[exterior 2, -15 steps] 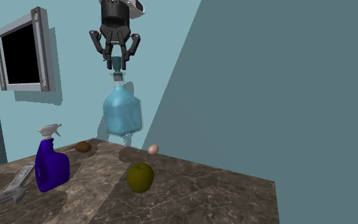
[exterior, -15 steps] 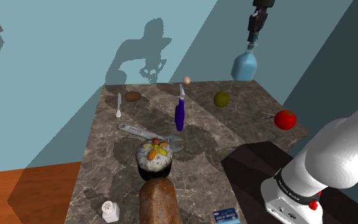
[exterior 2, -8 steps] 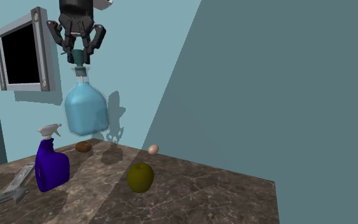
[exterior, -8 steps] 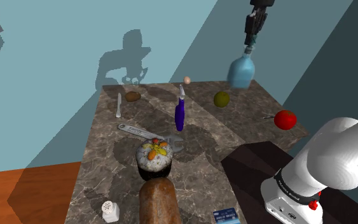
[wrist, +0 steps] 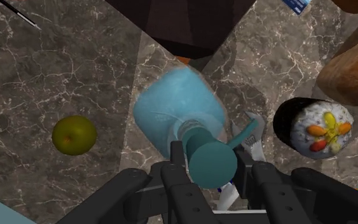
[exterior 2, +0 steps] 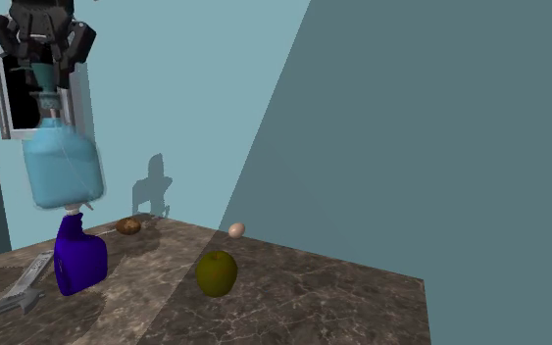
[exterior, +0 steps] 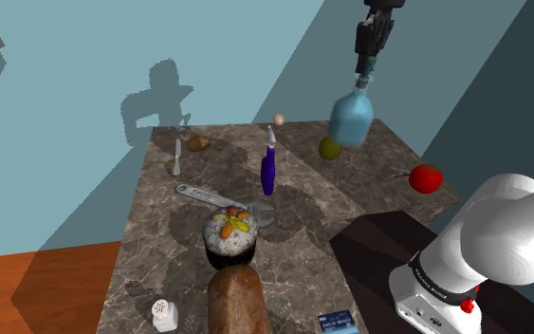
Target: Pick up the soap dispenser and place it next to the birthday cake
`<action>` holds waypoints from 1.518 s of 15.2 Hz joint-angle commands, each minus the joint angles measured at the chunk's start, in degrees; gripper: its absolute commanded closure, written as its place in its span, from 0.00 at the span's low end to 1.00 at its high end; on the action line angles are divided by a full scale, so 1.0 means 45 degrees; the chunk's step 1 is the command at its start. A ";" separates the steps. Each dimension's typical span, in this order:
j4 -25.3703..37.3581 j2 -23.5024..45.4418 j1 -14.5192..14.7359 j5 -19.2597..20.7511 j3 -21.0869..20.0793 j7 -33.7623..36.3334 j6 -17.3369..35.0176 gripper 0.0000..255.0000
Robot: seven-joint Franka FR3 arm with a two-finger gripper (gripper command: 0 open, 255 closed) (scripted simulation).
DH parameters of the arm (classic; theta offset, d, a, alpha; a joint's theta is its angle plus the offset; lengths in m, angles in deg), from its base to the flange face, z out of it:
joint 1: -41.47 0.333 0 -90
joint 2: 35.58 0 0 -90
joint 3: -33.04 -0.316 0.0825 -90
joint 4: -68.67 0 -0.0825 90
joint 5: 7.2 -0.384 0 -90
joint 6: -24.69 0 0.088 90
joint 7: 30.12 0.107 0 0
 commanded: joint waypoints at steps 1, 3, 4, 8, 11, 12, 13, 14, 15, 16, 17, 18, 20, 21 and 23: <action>-0.0229 -0.0370 0.0172 -0.0230 -0.0471 0.0641 -0.0146 1.00; -0.0318 -0.0598 0.0344 -0.0491 -0.0942 0.1258 -0.0285 1.00; -0.0341 -0.0692 0.0429 -0.0629 -0.1180 0.1568 -0.0352 1.00; -0.0300 -0.0933 0.0783 -0.1202 -0.2130 0.2823 -0.0591 1.00; -0.0127 -0.0970 0.1040 -0.1643 -0.2855 0.3779 -0.0739 1.00; -0.0043 -0.0955 0.1123 -0.1788 -0.3099 0.4100 -0.0782 1.00; 0.0055 -0.0926 0.1204 -0.1931 -0.3344 0.4424 -0.0821 1.00; 0.0166 -0.0882 0.1283 -0.2072 -0.3591 0.4749 -0.0857 1.00; 0.0290 -0.0825 0.1360 -0.2209 -0.3840 0.5077 -0.0890 1.00; 0.0428 -0.0754 0.1433 -0.2343 -0.4092 0.5406 -0.0920 1.00; 0.0580 -0.0669 0.1504 -0.2471 -0.4345 0.5737 -0.0947 1.00; 0.0709 -0.0592 0.1557 -0.2568 -0.4546 0.5999 -0.0966 1.00; 0.0227 -0.0747 0.1574 -0.2597 -0.4558 0.5956 -0.0639 1.00; -0.0007 -0.0818 0.1583 -0.2611 -0.4565 0.5936 -0.0475 1.00; -0.0468 -0.0955 0.1600 -0.2641 -0.4581 0.5897 -0.0151 1.00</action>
